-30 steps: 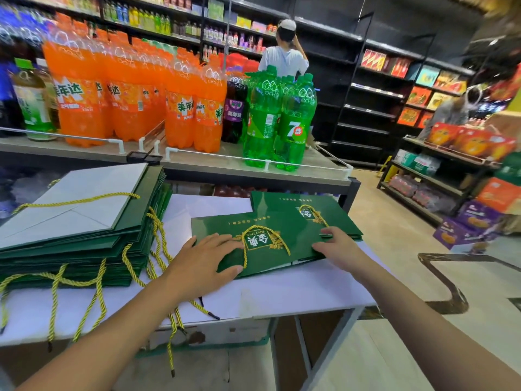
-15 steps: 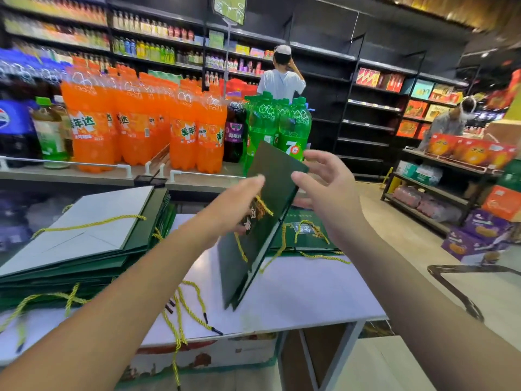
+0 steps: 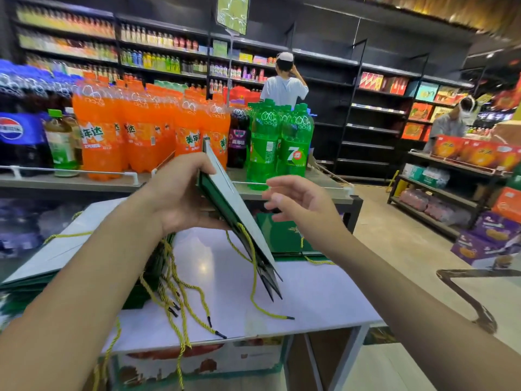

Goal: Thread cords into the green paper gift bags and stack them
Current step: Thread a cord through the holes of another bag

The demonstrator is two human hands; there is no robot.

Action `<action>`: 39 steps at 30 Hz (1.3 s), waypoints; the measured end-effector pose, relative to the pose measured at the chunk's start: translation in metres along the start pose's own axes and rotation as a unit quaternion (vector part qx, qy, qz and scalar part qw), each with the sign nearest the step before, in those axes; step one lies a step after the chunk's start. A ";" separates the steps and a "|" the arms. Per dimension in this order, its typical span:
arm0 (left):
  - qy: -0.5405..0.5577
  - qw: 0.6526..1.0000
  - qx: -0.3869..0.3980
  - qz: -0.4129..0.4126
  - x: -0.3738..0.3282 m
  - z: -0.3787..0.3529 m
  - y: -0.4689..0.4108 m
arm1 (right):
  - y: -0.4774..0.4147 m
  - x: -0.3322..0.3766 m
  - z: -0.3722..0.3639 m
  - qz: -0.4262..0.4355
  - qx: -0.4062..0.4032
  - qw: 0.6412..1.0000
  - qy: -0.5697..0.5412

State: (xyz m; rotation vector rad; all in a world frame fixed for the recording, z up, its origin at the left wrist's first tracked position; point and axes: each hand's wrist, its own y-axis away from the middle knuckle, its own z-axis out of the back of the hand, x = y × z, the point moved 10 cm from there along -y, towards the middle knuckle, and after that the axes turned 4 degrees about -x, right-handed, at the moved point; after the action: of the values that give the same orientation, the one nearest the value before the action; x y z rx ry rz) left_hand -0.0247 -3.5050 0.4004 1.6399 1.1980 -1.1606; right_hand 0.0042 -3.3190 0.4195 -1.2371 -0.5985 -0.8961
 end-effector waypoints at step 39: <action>-0.685 0.658 0.144 -0.278 0.170 -0.034 -0.061 | 0.049 -0.239 0.073 -0.126 -0.075 0.827 0.542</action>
State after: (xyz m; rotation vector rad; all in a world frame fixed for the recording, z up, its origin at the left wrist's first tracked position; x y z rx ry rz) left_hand -0.0532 -3.4155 0.2428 0.0942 0.4025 -2.3683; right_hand -0.0774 -3.1853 0.2191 -0.5922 0.2530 -1.6923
